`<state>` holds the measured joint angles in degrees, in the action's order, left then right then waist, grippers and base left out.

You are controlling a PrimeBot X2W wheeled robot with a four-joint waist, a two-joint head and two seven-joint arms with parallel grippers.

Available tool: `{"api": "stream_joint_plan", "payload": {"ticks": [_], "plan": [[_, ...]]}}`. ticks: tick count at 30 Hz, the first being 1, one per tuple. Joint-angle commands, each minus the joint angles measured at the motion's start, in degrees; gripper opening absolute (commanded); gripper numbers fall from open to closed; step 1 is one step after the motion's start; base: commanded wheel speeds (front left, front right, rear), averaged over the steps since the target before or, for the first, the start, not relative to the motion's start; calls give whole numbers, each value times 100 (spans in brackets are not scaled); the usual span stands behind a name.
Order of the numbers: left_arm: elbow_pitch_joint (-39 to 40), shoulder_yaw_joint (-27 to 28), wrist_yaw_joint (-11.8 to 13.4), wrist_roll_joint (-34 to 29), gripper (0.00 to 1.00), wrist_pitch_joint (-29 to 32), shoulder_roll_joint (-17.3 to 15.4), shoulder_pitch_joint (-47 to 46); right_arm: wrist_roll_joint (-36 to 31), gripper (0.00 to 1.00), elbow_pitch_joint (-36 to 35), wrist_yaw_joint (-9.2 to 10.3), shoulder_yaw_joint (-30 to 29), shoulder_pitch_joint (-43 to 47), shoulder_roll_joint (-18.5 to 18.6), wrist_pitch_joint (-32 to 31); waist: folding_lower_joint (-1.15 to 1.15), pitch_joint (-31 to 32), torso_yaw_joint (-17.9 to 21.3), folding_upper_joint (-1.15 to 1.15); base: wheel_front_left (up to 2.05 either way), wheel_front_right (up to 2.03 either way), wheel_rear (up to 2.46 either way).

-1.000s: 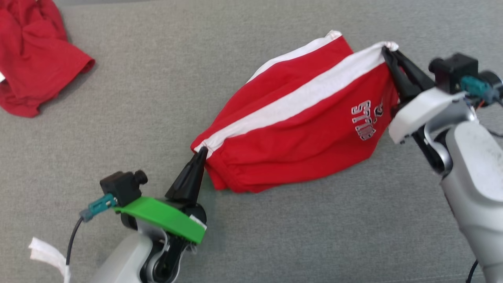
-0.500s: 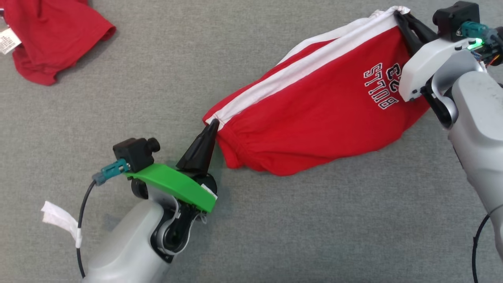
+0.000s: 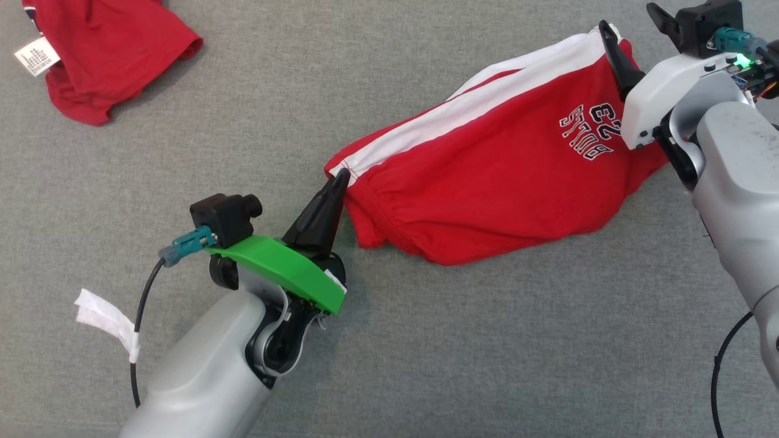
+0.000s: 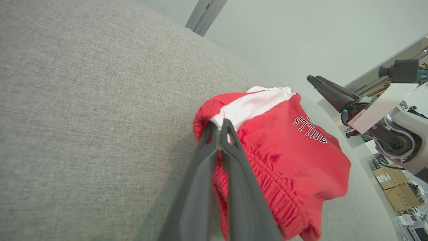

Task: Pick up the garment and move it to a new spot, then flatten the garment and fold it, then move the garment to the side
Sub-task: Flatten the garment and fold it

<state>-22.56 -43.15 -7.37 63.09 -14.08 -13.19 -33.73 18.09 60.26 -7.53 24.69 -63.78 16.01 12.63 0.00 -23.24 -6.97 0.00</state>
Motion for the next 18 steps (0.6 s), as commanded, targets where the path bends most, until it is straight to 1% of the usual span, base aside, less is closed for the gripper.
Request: {"api": "stream_joint_plan", "payload": {"ticks": [1, 5, 7, 9, 12, 18], "plan": [[-27, -5, -19, -89, 100, -32, -17, 24, 5, 100, 59, 8, 21, -81, 15, 73, 0, 48, 22, 0, 0, 0, 0], [-32, 39, 105, -225, 100, -67, -97, 203, 108, 100, 159, 8, 138, -91, -5, 153, 0, 155, 71, 0, 0, 0, 0], [28, 64, 221, -503, 100, -93, -202, 245, 178, 100, 179, 8, 231, -49, 17, 174, 0, 227, 95, 0, 0, 0, 0], [133, 156, 309, -687, 100, -115, -221, 383, 264, 100, 200, 8, 348, 35, 52, 175, 0, 310, 111, 0, 0, 0, 0], [426, 539, 490, -1136, 100, -115, -331, 608, 431, 100, 221, 8, 560, 159, 121, 60, 0, 429, 132, 0, 0, 0, 0], [922, 1276, 700, -1965, 100, -106, -380, 1202, 925, 100, 181, 8, 876, 407, 341, -281, 0, 556, 147, 0, 0, 0, 0]]}}
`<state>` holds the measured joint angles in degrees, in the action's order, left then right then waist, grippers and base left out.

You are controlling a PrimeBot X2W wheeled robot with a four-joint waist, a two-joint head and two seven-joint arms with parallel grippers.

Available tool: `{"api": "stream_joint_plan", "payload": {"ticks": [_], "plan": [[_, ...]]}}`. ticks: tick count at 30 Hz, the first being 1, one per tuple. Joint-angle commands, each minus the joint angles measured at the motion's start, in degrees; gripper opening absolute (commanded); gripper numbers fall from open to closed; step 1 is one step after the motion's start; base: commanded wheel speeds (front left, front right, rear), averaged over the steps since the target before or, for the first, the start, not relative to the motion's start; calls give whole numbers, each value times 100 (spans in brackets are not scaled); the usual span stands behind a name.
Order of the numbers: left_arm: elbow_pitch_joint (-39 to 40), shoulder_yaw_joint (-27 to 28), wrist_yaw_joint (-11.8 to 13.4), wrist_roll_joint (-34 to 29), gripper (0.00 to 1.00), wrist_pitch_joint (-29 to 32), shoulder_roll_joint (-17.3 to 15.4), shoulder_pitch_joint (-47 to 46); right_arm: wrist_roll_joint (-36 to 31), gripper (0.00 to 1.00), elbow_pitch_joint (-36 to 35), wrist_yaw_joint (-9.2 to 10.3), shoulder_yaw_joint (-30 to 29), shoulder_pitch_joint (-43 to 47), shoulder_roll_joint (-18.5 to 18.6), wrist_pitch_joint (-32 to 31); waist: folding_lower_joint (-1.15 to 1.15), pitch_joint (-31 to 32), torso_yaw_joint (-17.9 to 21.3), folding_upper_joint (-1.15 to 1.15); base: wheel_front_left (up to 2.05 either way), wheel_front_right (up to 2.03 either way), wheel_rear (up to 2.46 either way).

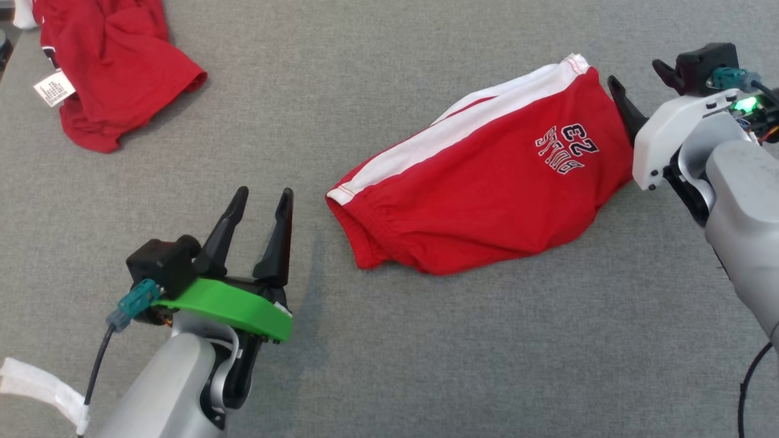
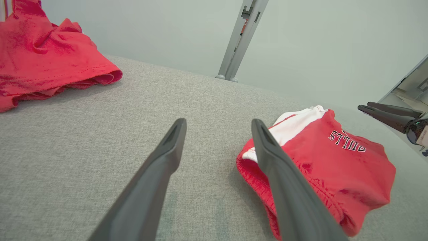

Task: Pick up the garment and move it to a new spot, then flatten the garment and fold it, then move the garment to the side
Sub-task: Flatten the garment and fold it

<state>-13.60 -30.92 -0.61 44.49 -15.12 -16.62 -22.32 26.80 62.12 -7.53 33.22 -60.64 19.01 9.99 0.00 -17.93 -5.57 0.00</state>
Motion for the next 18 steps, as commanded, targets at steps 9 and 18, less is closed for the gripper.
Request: {"api": "stream_joint_plan", "payload": {"ticks": [9, 18], "plan": [[433, 1205, -30, -786, 100, -2, 311, 762, 704, 100, -94, 8, 340, 560, 228, -356, 0, 5, -28, 0, 0, 0, 0], [365, 1920, -342, -1253, 100, -2, 804, 1131, 1243, 0, -102, 8, 575, 907, 100, -538, 0, 37, -21, 0, 0, 0, 0]]}}
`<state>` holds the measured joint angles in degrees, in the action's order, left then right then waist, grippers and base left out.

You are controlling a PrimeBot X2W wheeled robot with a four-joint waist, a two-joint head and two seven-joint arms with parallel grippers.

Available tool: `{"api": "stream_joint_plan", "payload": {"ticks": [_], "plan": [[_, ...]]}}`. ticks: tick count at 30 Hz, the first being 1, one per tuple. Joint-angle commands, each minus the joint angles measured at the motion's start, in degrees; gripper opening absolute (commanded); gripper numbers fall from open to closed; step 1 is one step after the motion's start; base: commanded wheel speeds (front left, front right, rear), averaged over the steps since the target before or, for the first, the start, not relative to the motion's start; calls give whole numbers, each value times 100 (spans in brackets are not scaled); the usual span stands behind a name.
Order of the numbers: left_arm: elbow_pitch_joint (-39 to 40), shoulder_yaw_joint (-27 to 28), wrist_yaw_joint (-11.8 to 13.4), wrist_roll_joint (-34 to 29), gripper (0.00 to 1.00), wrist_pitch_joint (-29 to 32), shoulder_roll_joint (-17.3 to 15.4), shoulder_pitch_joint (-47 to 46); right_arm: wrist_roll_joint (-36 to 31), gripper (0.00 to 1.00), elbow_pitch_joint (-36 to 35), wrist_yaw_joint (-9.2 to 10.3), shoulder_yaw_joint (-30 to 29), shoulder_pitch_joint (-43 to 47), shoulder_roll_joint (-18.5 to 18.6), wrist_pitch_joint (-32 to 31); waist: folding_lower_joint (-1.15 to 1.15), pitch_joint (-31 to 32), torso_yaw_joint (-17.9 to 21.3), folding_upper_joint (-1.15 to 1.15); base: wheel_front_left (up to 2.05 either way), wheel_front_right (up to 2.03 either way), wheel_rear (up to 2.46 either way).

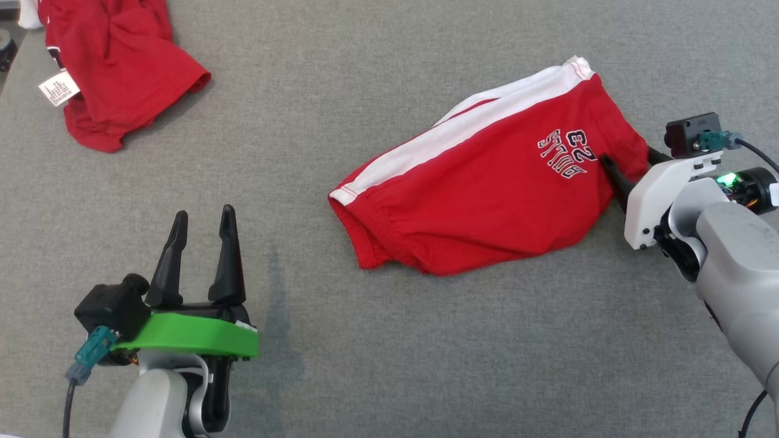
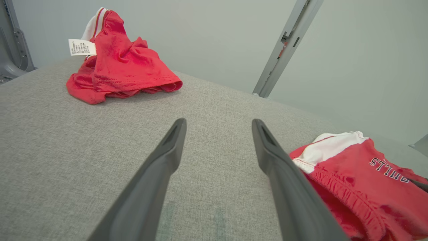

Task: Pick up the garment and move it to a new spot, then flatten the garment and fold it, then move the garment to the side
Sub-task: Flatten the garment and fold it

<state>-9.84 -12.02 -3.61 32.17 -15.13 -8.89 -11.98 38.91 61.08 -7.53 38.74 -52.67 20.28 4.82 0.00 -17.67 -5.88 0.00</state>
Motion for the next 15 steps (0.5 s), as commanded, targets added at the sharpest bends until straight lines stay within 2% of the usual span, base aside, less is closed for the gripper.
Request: {"api": "stream_joint_plan", "payload": {"ticks": [1, 9, 15], "plan": [[-15, 64, -62, -64, 100, -1, 65, 106, 72, 0, -5, 8, 25, 111, -47, 20, 0, 22, 20, 0, 0, 0, 0], [-106, 308, -231, -446, 100, -2, 235, 122, 353, 0, 54, 8, -70, 60, -252, 635, 0, 244, 230, 0, 0, 0, 0], [-233, 395, -305, -613, 100, -2, 323, 241, 560, 0, 20, 8, -272, 394, -318, 967, 0, 598, 489, 0, 0, 0, 0]]}}
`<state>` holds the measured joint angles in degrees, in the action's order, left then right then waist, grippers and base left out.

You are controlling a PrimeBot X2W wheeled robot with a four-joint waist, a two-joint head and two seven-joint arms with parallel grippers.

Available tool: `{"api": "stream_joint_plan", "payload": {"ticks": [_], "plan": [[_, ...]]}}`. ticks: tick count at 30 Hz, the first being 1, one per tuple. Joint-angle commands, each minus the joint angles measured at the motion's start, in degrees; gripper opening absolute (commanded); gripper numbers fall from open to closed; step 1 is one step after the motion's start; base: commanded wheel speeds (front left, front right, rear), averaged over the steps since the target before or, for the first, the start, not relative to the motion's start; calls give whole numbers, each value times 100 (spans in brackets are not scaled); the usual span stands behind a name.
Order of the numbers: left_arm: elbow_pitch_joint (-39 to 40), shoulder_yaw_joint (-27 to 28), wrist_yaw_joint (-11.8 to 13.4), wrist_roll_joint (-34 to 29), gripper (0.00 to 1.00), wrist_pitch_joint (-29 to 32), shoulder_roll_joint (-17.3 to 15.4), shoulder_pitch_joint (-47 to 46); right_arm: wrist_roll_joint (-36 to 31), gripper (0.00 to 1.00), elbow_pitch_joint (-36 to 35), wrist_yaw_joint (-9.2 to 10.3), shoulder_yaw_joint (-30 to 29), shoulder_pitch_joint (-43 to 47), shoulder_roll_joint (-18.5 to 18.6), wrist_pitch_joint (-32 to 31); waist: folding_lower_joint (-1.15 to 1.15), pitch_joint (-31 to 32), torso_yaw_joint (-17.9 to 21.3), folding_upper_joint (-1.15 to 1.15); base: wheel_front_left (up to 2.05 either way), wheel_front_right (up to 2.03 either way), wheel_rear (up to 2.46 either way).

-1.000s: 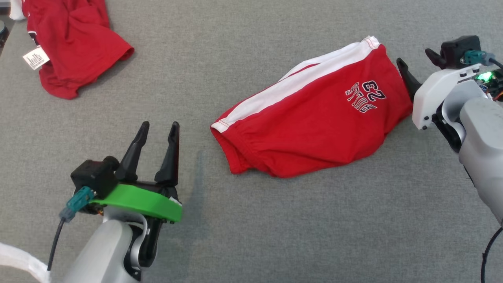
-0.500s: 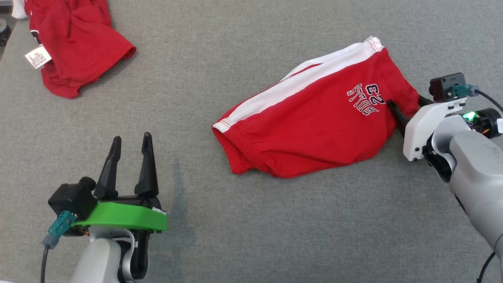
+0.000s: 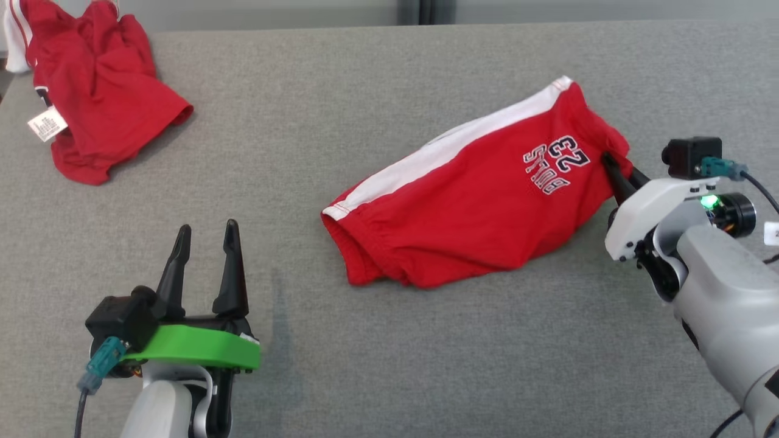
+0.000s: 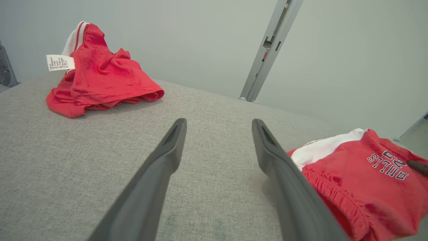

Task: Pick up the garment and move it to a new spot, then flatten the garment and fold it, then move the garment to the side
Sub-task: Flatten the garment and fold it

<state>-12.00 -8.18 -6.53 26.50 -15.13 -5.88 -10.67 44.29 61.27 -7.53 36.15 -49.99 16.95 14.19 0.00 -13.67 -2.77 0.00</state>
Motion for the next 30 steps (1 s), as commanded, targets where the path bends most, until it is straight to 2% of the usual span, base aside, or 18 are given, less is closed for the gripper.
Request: {"api": "stream_joint_plan", "payload": {"ticks": [1, 4, 8, 15, 19, 24, 30], "plan": [[-33, 25, -30, -72, 100, -2, 33, 149, 44, 0, -8, 8, -72, 219, 4, 62, 0, 274, 238, 0, 0, 0, 0], [-53, 65, -49, -97, 100, -2, 58, 229, 80, 0, -90, 8, -302, 496, 3, 96, 0, 435, 389, 0, 0, 0, 0], [-63, 140, -61, -132, 100, -2, 104, 407, -157, 0, -480, 8, -925, 1006, 53, 102, 0, 606, 605, 0, 0, 0, 0], [-100, 110, -87, -200, 100, -2, 185, 559, -906, 0, -1191, 8, -2192, 1978, -239, 105, 0, 682, 778, 0, 0, 0, 0], [-129, 52, -88, -198, 100, -2, 212, 530, -1356, 0, -1435, 8, -2702, 2278, -436, 106, 0, 656, 764, 0, 0, 0, 0], [-183, -29, -99, -172, 100, -2, 231, 451, -1899, 0, -1575, 8, -3113, 2314, -696, 106, 0, 652, 661, 0, 0, 0, 0], [-202, -69, -104, -133, 100, -2, 246, 446, -2444, 0, -1735, 8, -3067, 1984, -997, 106, 0, 717, 523, 0, 0, 0, 0]]}}
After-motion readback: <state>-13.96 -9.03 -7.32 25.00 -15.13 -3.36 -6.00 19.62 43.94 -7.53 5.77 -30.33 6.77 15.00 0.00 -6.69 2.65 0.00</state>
